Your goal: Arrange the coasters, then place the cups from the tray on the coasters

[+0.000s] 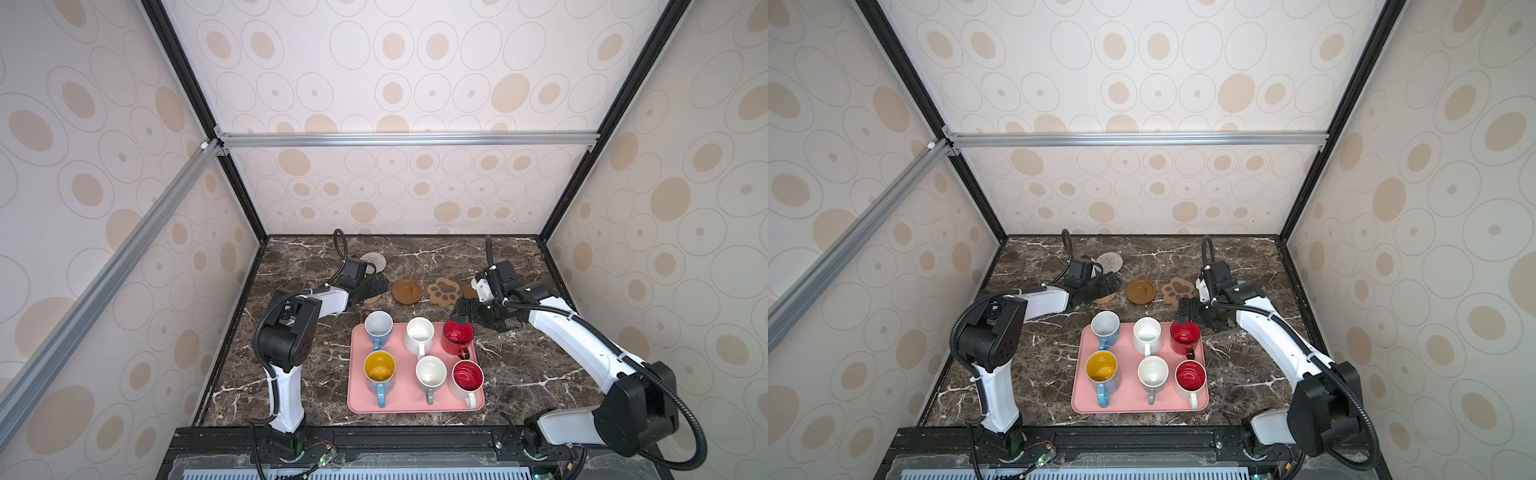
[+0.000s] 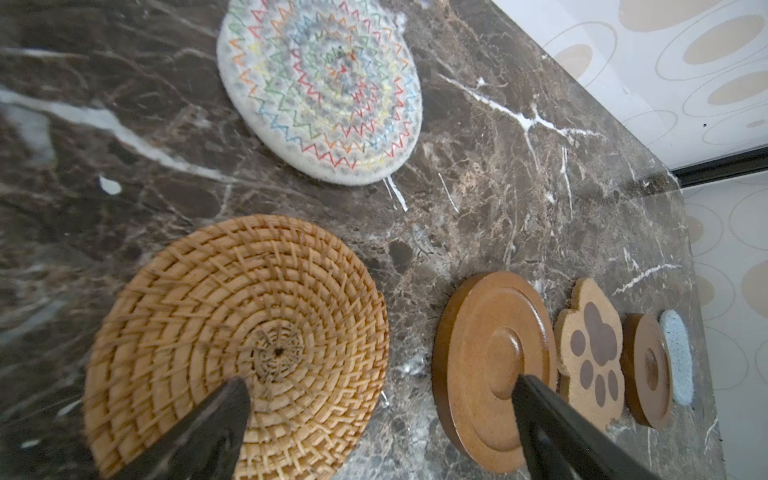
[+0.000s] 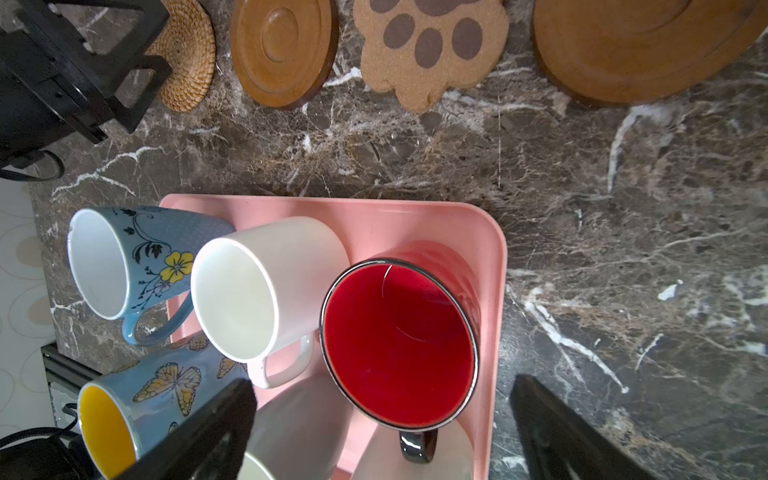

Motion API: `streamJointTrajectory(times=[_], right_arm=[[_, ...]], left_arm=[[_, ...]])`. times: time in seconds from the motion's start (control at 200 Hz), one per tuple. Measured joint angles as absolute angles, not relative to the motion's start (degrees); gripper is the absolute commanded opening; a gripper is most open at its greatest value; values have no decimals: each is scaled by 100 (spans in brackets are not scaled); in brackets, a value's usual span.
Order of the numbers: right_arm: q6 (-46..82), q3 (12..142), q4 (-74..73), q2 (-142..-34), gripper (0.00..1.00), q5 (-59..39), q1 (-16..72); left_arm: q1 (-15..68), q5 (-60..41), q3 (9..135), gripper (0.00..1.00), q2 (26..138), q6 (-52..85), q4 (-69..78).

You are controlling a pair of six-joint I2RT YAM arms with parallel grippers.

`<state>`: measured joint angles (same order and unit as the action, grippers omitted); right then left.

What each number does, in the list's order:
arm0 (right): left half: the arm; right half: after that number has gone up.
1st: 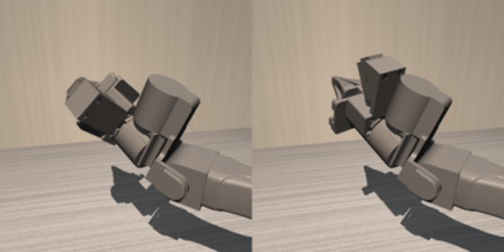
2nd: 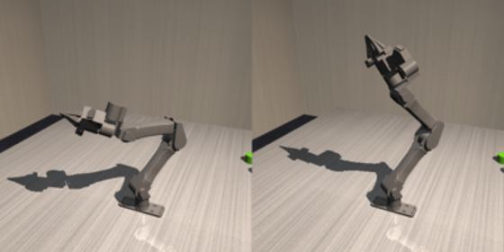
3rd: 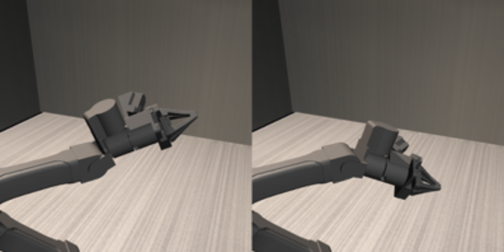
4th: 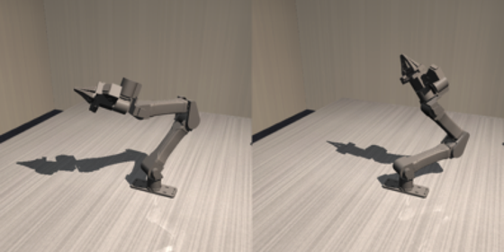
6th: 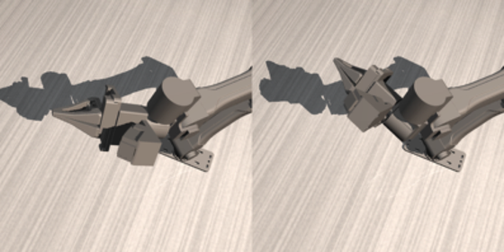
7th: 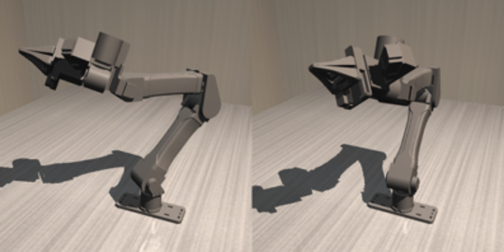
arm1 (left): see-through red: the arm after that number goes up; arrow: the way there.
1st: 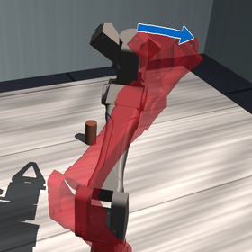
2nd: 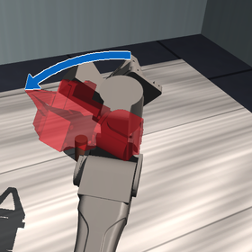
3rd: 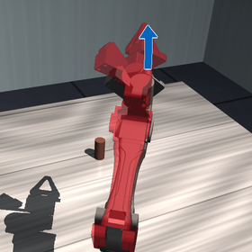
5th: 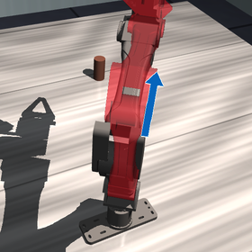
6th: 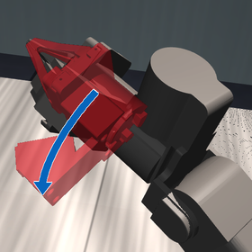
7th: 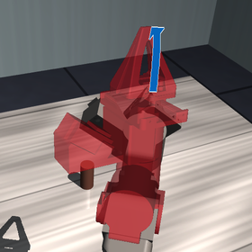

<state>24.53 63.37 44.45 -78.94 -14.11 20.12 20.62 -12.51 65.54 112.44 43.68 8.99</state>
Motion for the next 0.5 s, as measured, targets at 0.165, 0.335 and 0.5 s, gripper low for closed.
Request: streamJointTrajectory(times=[0.165, 0.335, 0.5], right_arm=[[2453, 6381, 4436, -7968, 100, -1409, 2021], [2451, 6386, 4438, -7968, 100, -1389, 2021], [2438, 6386, 4440, -7968, 100, -1363, 2021]], left_arm=[[2099, -1229, 6233, 100, 11063, 4379, 1092], [2156, -1229, 5953, 100, 10849, 4421, 1129], [2165, -1227, 5918, 100, 10820, 4427, 1133]])
